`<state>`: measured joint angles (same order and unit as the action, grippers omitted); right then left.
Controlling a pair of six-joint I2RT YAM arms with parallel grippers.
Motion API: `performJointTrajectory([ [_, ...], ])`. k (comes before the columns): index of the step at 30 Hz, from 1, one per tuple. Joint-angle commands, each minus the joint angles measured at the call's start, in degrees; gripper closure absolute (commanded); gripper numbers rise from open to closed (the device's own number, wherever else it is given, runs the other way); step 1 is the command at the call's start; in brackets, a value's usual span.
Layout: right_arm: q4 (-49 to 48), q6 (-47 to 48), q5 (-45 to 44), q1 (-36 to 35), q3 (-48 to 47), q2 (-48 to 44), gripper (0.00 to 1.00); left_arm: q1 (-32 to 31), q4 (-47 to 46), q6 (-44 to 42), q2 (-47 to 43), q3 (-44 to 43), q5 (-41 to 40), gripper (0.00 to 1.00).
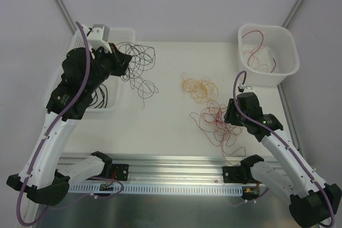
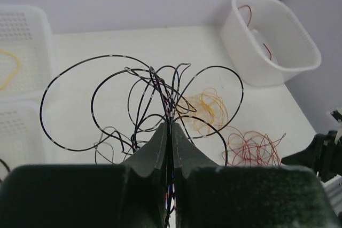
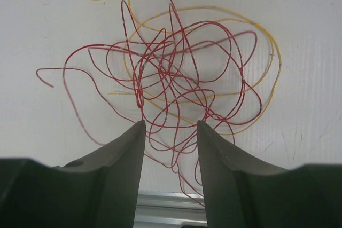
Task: Untangle the cables
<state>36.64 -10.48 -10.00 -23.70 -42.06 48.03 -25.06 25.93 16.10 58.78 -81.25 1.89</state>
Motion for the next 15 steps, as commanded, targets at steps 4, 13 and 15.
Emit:
performJointTrajectory([
  [4, -1.8, 0.4, 2.2, 0.3, 0.9, -0.8, 0.38, 1.2, -0.1, -7.0, 0.5, -12.0, -15.4, 1.0],
  [13, -2.2, 0.9, 4.0, 0.3, 0.7, 0.1, 0.05, 6.8, -4.1, -18.6, 2.9, -17.9, -31.5, 1.0],
  [15, -2.3, 1.1, 4.7, 0.3, 0.5, 0.5, 0.03, 9.2, -5.6, -20.3, 3.3, -17.0, -31.9, 1.0],
])
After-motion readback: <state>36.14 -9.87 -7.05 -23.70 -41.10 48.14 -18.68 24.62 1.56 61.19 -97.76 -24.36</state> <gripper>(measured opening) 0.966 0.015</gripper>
